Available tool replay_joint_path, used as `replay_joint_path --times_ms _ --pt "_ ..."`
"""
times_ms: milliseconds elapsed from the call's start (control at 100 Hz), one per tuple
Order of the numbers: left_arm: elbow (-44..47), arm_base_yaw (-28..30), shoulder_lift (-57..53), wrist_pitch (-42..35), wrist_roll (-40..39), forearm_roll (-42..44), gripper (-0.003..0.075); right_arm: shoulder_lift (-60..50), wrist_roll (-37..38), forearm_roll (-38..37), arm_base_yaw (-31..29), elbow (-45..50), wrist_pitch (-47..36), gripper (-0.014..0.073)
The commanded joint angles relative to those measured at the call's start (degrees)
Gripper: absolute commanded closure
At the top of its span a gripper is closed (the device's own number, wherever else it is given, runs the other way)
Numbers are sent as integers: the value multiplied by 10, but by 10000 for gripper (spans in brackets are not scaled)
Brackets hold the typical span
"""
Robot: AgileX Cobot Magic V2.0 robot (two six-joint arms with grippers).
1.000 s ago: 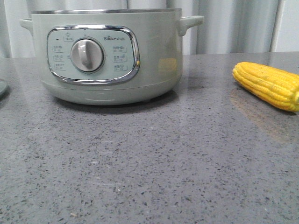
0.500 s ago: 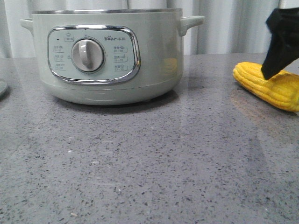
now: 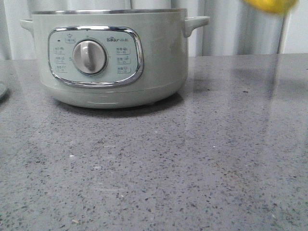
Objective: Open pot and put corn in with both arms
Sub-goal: 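Grasp the yellow corn cob with the right gripper and lower it into the pot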
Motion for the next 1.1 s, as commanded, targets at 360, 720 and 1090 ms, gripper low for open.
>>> replay_joint_path --times_ms 360,720,1090 --pt "-20 -23 -1 25 -3 -18 741 85 -8 60 190 -155 -48 659" --pt "-20 -23 -131 89 9 17 741 119 -10 56 213 -155 -38 43" --pt "5 -23 -245 158 -19 79 741 -110 -66 -21 212 -84 -9 644"
